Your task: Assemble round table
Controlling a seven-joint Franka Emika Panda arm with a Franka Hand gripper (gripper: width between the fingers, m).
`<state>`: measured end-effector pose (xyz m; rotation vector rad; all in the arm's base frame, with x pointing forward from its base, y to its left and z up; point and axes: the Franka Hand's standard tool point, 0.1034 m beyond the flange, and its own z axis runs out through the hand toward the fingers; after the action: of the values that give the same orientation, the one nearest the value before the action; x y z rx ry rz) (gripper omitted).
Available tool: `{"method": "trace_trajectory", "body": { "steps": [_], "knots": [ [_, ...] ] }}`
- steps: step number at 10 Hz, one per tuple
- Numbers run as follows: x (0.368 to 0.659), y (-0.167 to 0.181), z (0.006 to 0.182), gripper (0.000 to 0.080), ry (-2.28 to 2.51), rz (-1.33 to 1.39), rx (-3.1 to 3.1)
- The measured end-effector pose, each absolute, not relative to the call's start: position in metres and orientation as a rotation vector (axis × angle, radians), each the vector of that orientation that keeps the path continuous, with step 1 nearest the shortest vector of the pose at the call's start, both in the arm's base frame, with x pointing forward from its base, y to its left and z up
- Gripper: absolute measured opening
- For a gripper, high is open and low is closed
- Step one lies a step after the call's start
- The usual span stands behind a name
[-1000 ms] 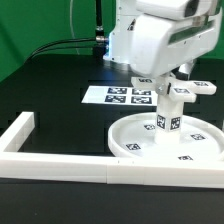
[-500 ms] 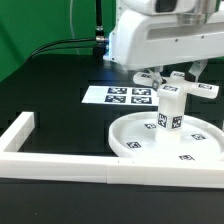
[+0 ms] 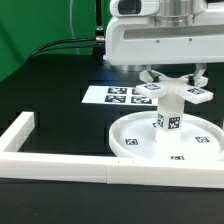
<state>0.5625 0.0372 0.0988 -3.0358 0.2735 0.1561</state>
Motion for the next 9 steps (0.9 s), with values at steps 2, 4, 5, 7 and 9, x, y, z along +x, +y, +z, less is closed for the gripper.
{"method": "trace_trajectory", "body": {
  "steps": [2,4,5,7,9],
  "knots": [
    [0.5641,0.0393,0.0995,0.0448,0.426,0.154,-3.019],
    [0.5662,0.041,0.1004,0.0448,0.643,0.145,-2.979],
    [0.5675,0.0409,0.1006,0.0448,0.871,0.127,-2.911],
    [0.5665,0.0405,0.1001,0.0448,1.209,0.089,-2.768],
    [0.5667,0.0395,0.1001,0.0448,1.411,0.082,-2.655]
  ]
}}
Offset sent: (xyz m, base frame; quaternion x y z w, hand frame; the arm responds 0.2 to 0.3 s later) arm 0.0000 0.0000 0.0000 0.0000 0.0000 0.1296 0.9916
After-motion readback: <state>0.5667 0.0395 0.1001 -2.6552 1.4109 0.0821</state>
